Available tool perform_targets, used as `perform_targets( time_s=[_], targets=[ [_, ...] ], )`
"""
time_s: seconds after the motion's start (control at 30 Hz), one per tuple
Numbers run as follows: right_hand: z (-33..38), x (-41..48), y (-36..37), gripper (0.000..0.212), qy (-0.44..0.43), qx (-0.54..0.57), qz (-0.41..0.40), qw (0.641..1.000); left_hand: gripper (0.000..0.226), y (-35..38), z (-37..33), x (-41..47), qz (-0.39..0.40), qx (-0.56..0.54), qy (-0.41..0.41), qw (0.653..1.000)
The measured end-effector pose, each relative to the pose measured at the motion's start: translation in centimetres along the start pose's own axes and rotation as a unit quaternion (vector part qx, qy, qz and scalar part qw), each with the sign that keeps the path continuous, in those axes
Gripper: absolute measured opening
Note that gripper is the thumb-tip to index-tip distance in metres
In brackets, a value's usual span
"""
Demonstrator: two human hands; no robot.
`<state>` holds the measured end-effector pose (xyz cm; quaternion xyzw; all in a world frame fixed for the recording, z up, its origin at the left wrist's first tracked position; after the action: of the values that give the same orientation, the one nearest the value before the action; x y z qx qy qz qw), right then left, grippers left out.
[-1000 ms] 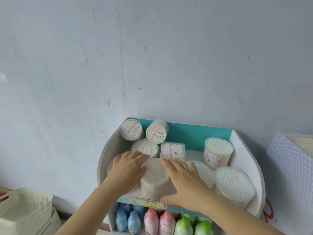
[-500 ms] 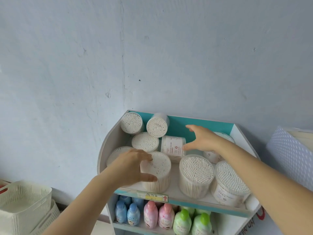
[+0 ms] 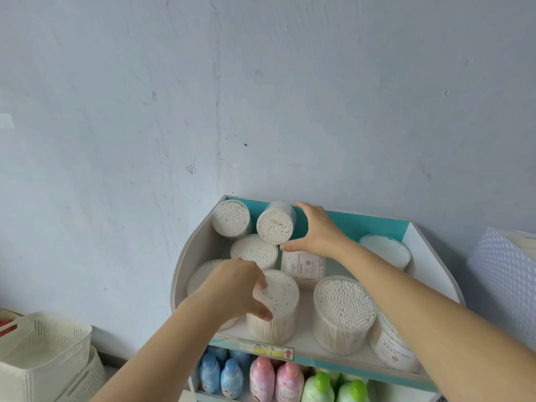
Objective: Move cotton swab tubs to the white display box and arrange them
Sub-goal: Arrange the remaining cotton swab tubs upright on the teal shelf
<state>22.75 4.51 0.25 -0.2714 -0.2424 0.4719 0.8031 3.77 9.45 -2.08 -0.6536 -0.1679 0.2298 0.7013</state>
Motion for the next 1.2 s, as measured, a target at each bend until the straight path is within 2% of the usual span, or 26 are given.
perform_targets(
  time_s=[0.1, 0.2, 0.3, 0.43, 0.5, 0.57, 0.6, 0.67, 0.73, 0.8, 0.87, 0.97, 1.07, 1.13, 1.2],
  targets=[
    [1.2, 0.8, 1.0, 0.107, -0.049, -0.055, -0.026, 0.997, 0.064, -0.1, 0.0, 0.0, 0.003, -0.006, -0.004, 1.000],
    [2.0, 1.4, 2.4, 0.101, -0.082, -0.158, -0.032, 0.984, 0.063, -0.2, -0.1, -0.1, 0.004, -0.009, -0.005, 1.000],
    [2.2, 1.7, 3.9, 0.089, -0.068, -0.223, -0.034, 0.972, 0.064, -0.2, 0.0, -0.1, 0.000, -0.009, -0.008, 1.000],
    [2.2, 1.5, 4.5, 0.075, -0.079, -0.241, -0.092, 0.963, 0.064, 0.2, 0.1, -0.4, -0.003, -0.017, -0.019, 1.000],
    [2.3, 1.3, 4.0, 0.074, -0.064, -0.164, -0.113, 0.978, 0.064, 0.4, 0.1, -0.6, -0.004, -0.031, -0.022, 0.999],
    [2.4, 0.8, 3.0, 0.071, -0.020, 0.003, -0.151, 0.988, 0.065, 0.4, 0.2, -0.8, -0.008, -0.043, -0.023, 0.999],
    [2.4, 0.5, 2.4, 0.067, 0.004, 0.105, -0.163, 0.981, 0.065, 0.5, 0.2, -0.9, -0.010, -0.051, -0.024, 0.998],
    [2.6, -0.2, 1.3, 0.059, 0.050, 0.317, -0.153, 0.935, 0.066, 0.4, 0.4, -0.9, -0.012, -0.070, -0.021, 0.997],
    [2.7, -1.0, 0.4, 0.054, 0.083, 0.499, -0.122, 0.854, 0.065, 0.2, 0.3, -0.9, -0.016, -0.079, -0.017, 0.997],
    [2.6, -1.8, -0.2, 0.052, 0.092, 0.596, -0.093, 0.792, 0.063, -0.1, 0.2, -0.9, -0.034, -0.109, -0.025, 0.993],
    [2.6, -2.6, -0.8, 0.055, 0.085, 0.618, -0.078, 0.777, 0.063, -0.8, 0.0, -1.1, -0.072, -0.159, -0.039, 0.984],
    [2.7, -3.8, -1.5, 0.057, 0.061, 0.596, -0.073, 0.797, 0.071, -2.4, -0.5, -1.0, -0.163, -0.222, -0.065, 0.959],
    [2.6, -5.2, -1.8, 0.075, 0.019, 0.536, -0.072, 0.841, 0.089, -4.0, -0.9, -0.9, -0.224, -0.378, -0.084, 0.895],
    [2.6, -6.6, -1.9, 0.082, -0.027, 0.471, -0.076, 0.879, 0.089, -4.7, -1.3, -1.2, -0.189, -0.519, -0.081, 0.829],
    [2.6, -8.0, -1.6, 0.080, -0.075, 0.391, -0.086, 0.913, 0.066, -5.1, -1.8, -1.6, -0.103, -0.632, -0.055, 0.766]
  ],
)
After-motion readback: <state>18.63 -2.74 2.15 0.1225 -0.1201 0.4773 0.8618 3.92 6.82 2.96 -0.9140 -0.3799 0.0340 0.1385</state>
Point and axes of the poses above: each hand's wrist, its own x-axis towards the middle knuckle, its own y-axis out of the palm, z = x × y, the point moved 1 cm from there along x, towards the middle knuckle, and after that the axes turned 14 degrees about x, right-handed, at the moved point
